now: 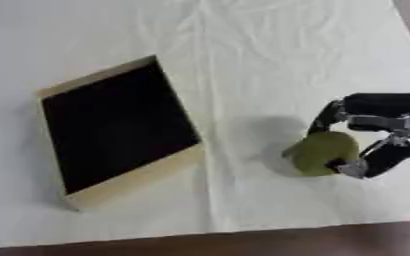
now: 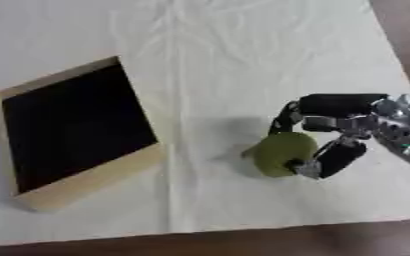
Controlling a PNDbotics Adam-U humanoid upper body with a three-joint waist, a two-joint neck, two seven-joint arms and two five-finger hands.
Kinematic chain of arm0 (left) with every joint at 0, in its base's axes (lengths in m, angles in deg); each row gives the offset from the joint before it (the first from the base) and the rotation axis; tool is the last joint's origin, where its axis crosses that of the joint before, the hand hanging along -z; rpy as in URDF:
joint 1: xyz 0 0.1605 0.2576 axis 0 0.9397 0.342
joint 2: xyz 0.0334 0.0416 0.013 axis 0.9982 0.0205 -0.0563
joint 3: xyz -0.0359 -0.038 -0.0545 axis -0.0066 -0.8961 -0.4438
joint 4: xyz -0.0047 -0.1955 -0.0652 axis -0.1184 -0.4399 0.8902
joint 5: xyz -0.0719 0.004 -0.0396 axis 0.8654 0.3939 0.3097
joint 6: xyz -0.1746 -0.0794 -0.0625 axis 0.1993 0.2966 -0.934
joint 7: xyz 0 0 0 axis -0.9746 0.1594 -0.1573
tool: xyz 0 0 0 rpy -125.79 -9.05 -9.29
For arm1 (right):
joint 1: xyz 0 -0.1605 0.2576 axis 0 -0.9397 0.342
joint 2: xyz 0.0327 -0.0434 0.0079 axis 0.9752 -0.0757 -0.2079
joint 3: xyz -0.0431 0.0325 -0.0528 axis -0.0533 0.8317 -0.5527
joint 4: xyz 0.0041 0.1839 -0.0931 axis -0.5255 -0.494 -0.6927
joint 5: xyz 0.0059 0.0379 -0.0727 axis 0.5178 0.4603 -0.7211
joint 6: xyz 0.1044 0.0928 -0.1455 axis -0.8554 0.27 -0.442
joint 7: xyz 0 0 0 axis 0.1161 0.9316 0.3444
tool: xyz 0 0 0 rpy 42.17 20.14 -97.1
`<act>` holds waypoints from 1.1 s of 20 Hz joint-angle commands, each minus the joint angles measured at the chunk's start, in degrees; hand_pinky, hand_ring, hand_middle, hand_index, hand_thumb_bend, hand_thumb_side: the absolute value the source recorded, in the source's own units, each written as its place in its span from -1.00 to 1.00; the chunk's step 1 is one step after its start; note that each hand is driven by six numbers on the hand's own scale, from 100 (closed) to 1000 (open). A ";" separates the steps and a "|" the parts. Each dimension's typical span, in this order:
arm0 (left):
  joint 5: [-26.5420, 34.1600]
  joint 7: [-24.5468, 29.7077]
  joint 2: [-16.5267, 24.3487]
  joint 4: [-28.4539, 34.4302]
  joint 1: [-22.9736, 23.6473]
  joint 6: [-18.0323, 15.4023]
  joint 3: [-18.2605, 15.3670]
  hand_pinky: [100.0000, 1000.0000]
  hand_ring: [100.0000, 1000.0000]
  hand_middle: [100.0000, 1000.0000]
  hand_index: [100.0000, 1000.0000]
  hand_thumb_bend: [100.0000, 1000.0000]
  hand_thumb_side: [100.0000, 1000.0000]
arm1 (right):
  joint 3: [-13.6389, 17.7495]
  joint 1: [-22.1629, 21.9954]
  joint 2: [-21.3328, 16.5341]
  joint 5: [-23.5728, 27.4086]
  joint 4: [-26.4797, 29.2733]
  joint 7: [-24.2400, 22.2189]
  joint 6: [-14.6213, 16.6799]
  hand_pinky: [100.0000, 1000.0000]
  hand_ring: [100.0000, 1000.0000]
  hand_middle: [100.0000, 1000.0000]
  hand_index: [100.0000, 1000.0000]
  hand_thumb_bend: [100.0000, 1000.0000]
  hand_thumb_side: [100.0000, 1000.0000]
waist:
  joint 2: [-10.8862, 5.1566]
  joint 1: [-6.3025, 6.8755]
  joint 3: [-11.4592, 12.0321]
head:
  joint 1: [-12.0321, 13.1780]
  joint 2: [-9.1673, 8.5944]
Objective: Pick up objects on the table and place them in the box.
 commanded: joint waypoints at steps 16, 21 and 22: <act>-0.21 -0.21 1.43 0.85 -0.28 0.01 -0.34 0.06 0.23 0.25 0.38 0.80 0.53 | 4.21 6.32 -3.55 2.26 0.86 9.10 5.57 0.41 0.00 -0.35 0.13 -1.00 -0.89 | -2.11 -0.59 -0.29 | -0.09 -0.16; -0.07 -0.11 1.28 0.85 -0.67 -0.09 -0.21 0.07 0.23 0.25 0.38 0.79 0.53 | 3.89 12.33 -3.78 0.49 0.86 11.40 7.89 0.41 -0.01 -0.36 0.12 -1.00 -0.90 | -2.44 -0.42 0.43 | -0.47 -0.81; -0.02 -0.08 1.25 0.85 -0.80 -0.14 -0.20 0.07 0.23 0.25 0.38 0.79 0.53 | 3.48 14.23 -3.57 -0.05 0.86 11.79 8.28 0.41 -0.01 -0.36 0.12 -1.00 -0.90 | -2.53 -0.37 0.61 | -0.58 -1.05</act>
